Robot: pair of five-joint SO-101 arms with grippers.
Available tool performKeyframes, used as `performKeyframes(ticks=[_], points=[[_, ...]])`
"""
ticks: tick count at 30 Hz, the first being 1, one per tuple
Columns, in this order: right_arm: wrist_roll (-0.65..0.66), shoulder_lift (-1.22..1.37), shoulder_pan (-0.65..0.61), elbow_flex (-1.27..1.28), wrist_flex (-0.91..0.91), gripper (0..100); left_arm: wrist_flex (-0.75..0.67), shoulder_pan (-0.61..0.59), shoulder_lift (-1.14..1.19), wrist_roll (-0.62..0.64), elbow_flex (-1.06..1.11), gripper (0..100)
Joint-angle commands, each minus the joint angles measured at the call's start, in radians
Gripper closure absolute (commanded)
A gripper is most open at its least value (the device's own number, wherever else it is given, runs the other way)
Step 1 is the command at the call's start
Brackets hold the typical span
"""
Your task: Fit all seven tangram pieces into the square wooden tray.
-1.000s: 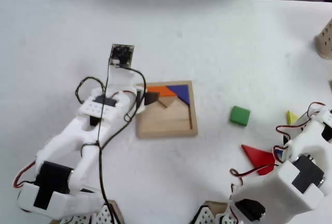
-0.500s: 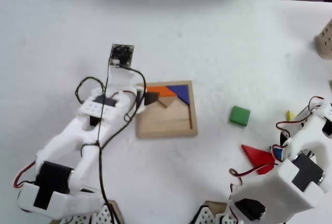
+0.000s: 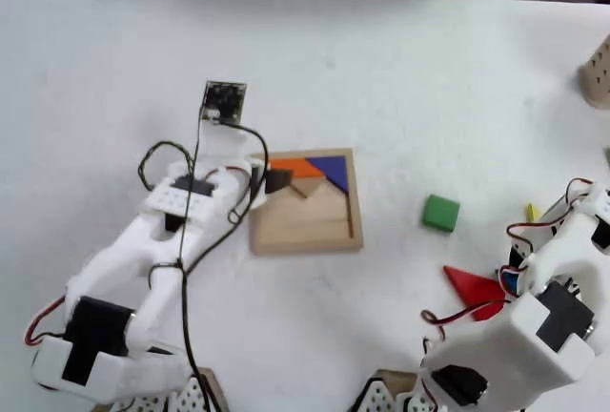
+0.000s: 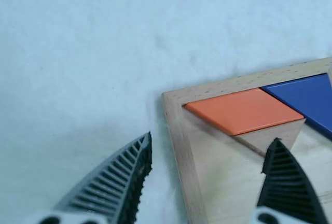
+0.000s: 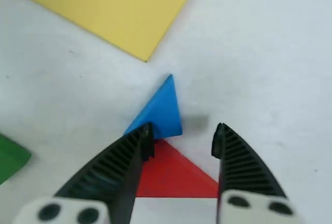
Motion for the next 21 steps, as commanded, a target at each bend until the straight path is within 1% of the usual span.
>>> performKeyframes(ticks=[1, 6, 10, 14, 19, 21], points=[[-0.026, -0.012, -0.036, -0.035, -0.031, 80.9, 0.002, 0.004, -0.004, -0.026, -0.048, 66], [-0.068, -0.01, -0.058, -0.029, -0.081, 81.1, 0.002, 0.004, -0.004, -0.026, -0.044, 66], [-0.068, -0.007, -0.087, -0.023, -0.104, 81.1, 0.002, 0.004, -0.004, -0.026, -0.044, 66], [-0.066, 0.024, -0.09, -0.023, -0.14, 81.1, 0.002, 0.004, -0.004, -0.026, -0.043, 66], [-0.061, 0.081, -0.147, -0.084, -0.156, 81.1, 0.002, 0.004, -0.004, -0.026, -0.043, 66], [-0.06, 0.091, -0.188, -0.107, -0.156, 81.1, 0.002, 0.002, -0.004, -0.026, -0.043, 66]])
